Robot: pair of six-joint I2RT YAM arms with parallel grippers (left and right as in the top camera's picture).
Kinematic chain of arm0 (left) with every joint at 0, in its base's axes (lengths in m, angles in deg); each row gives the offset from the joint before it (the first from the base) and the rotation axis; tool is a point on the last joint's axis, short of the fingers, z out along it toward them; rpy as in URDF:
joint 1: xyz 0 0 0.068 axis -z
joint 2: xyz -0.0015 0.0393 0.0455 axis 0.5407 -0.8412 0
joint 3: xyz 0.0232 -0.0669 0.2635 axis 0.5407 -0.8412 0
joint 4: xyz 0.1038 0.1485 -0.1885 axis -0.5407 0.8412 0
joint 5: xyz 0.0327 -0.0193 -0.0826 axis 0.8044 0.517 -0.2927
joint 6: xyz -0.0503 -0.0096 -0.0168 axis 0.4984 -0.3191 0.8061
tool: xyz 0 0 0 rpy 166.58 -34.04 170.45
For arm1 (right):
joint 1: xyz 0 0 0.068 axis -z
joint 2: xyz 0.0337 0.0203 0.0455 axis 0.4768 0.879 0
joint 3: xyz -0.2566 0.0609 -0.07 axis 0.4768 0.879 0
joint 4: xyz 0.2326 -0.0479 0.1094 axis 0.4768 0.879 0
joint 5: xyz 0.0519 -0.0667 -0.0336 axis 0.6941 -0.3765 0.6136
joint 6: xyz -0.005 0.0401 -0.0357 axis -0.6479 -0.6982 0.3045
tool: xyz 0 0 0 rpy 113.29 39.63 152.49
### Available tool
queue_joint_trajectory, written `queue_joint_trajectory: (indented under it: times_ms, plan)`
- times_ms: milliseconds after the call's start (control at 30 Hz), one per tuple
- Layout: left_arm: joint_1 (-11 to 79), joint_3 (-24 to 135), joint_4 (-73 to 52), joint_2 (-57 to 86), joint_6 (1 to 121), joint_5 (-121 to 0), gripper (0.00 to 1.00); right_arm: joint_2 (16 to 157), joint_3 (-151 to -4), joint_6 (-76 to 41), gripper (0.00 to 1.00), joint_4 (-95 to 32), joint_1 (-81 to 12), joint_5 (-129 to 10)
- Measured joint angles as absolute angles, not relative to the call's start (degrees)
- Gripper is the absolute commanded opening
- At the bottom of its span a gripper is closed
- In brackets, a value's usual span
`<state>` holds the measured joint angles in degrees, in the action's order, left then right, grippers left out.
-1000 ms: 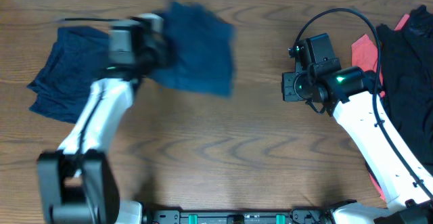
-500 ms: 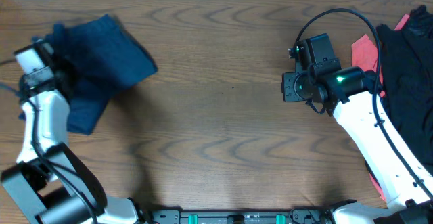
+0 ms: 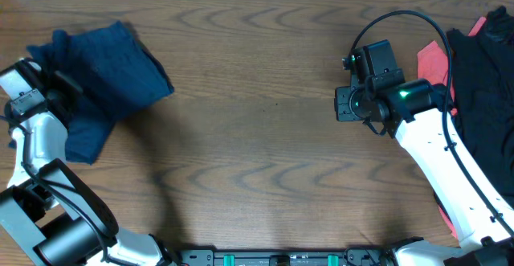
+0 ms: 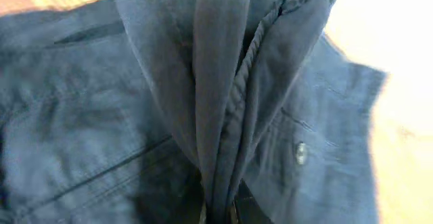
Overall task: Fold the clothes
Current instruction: 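Carry the folded shorts left with the left gripper onto the folded garment, then lower the shorts onto the stack and open the left gripper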
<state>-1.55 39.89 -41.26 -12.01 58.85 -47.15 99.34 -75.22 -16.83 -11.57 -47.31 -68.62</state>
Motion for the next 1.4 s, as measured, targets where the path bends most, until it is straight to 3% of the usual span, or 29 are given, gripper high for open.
queue_joint_trajectory:
  times_ms: [333, 767, 800, 900, 967, 1033, 1233, 1367, 1400]
  plan:
    - [-1.5, 39.7, -53.9, -1.8, 62.0, -47.3, 0.06, 99.3, -75.2, -16.8, 0.43, -11.6, -47.3, -68.6]
    - [-8.5, 39.8, -37.8, -4.8, 68.5, -29.2, 0.08, 99.3, -75.2, -16.8, 0.43, -11.4, -47.3, -68.6]
    - [-8.9, 39.8, -37.5, -5.4, 68.6, -28.6, 0.16, 99.3, -75.2, -16.8, 0.43, -11.4, -47.3, -68.6]
    - [-9.7, 39.8, -36.5, -7.5, 69.2, -27.2, 0.55, 99.3, -75.2, -16.8, 0.42, -11.1, -47.3, -68.6]
    - [-10.1, 39.8, -35.9, -8.5, 70.0, -26.5, 0.72, 99.3, -75.2, -16.8, 0.42, -10.8, -47.3, -68.6]
    - [-10.3, 39.8, -36.8, -8.8, 70.1, -26.9, 0.98, 99.3, -75.2, -16.8, 0.42, -10.7, -47.3, -68.6]
    - [-10.3, 39.8, -39.6, -6.9, 69.8, -31.9, 1.00, 99.3, -75.2, -16.9, 0.42, -10.5, -47.3, -68.6]
    - [-10.3, 39.8, -43.0, -2.8, 68.8, -38.1, 0.71, 99.3, -75.2, -16.8, 0.41, -10.5, -47.3, -68.6]
    - [-10.3, 39.8, -43.3, -1.8, 68.4, -39.7, 0.55, 99.3, -75.2, -16.8, 0.41, -10.6, -47.3, -68.6]
